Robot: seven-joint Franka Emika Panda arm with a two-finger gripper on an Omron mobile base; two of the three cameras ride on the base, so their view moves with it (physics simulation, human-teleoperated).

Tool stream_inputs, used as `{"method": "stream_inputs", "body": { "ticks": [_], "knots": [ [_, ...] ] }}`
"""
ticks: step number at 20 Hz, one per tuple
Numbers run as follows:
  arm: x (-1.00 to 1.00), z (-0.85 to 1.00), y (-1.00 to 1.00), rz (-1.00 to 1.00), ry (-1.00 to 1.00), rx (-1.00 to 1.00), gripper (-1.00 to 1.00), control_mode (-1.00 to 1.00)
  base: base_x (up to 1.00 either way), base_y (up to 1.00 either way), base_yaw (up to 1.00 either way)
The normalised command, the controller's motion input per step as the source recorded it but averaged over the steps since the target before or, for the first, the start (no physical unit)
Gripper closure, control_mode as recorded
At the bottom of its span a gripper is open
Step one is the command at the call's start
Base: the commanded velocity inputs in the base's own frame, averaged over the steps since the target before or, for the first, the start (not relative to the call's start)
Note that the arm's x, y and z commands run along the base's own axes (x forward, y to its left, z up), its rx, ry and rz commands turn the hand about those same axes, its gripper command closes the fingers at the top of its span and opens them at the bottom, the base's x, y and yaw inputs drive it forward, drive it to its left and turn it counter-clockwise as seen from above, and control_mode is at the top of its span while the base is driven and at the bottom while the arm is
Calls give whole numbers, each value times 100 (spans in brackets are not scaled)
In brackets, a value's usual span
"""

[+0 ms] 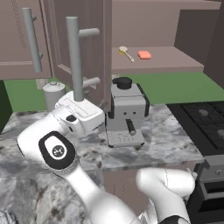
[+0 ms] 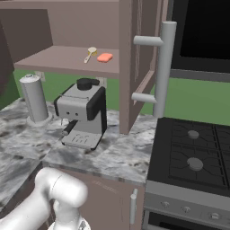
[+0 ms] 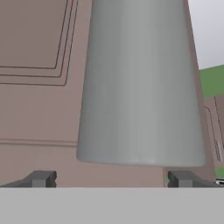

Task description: Pick up the dish brush and bar soap from the sink, and place them back in the cabinet, and close the cabinet doors.

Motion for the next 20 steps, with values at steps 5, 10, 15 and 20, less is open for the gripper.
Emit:
{"method": "stream_inputs", "body": {
  "ticks": [5, 10, 15, 20],
  "knots": [
    [49, 0, -45, -1, 0, 0, -100, -100, 0, 0, 0],
    [62, 0, -30, -6, 0, 0, -100, -100, 0, 0, 0],
    [47, -3, -44, 2, 0, 0, -100, -100, 0, 0, 0],
    [41, -3, -54, 13, 0, 0, -100, -100, 0, 0, 0]
  ]
}}
